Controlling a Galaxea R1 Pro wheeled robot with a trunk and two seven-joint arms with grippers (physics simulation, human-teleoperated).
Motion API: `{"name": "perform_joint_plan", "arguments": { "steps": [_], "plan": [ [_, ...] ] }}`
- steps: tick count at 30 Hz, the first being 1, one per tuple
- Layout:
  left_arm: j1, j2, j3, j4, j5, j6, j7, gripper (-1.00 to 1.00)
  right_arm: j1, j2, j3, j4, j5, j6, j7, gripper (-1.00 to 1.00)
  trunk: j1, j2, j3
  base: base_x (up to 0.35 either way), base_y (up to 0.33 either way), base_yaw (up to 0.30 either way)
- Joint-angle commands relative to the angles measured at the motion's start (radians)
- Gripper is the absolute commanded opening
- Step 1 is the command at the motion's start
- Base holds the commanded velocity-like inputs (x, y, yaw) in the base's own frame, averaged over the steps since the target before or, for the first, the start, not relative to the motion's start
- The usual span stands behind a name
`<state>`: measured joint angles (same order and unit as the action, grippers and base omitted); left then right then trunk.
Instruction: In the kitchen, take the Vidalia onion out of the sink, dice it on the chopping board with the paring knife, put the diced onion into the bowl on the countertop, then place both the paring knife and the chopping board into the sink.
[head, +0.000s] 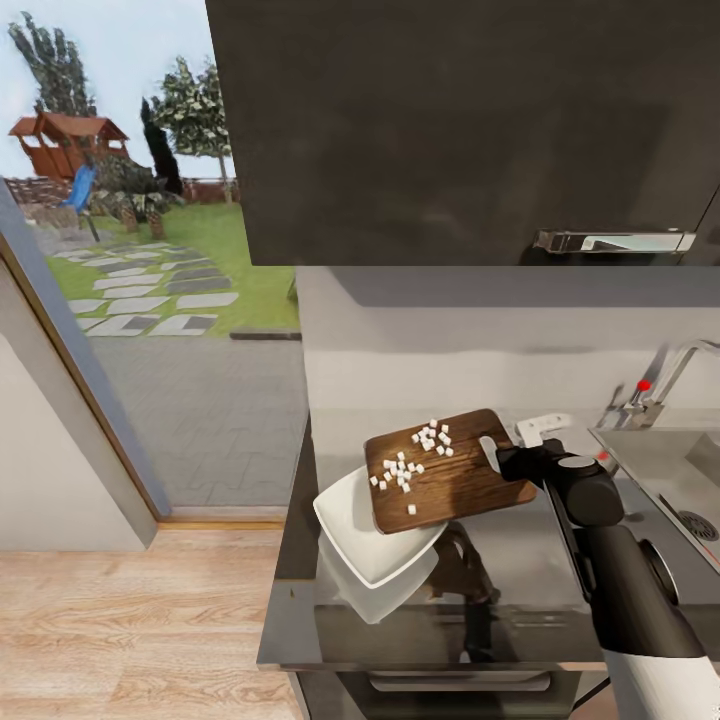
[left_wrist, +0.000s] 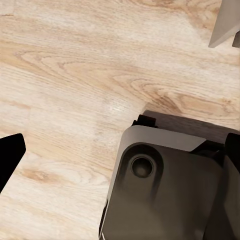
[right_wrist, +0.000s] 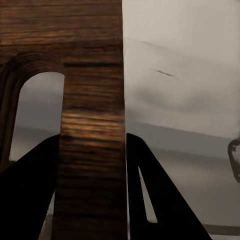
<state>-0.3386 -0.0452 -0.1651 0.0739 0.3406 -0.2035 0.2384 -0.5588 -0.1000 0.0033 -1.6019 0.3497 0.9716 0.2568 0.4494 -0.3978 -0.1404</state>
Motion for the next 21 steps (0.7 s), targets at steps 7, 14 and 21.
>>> {"name": "perform_joint_plan", "arguments": {
  "steps": [7, 14, 21],
  "plan": [
    [-0.002, -0.001, -0.008, 0.004, 0.008, -0.007, 0.001, 1.00, -0.002, 0.001, 0.039, -0.002, 0.013, 0.004, 0.010, -1.00, 0.001, -0.002, -0.002, 0.000, 0.000, 0.000],
    [-0.002, -0.001, -0.008, 0.004, 0.008, -0.007, 0.001, 1.00, -0.020, 0.006, 0.043, -0.003, 0.014, 0.004, 0.010, -1.00, 0.001, -0.002, -0.002, 0.000, 0.000, 0.000],
    [-0.002, -0.001, -0.008, 0.004, 0.008, -0.007, 0.001, 1.00, -0.029, 0.006, 0.043, -0.003, 0.015, 0.004, 0.010, -1.00, 0.001, -0.002, -0.002, 0.000, 0.000, 0.000]
  ]
}}
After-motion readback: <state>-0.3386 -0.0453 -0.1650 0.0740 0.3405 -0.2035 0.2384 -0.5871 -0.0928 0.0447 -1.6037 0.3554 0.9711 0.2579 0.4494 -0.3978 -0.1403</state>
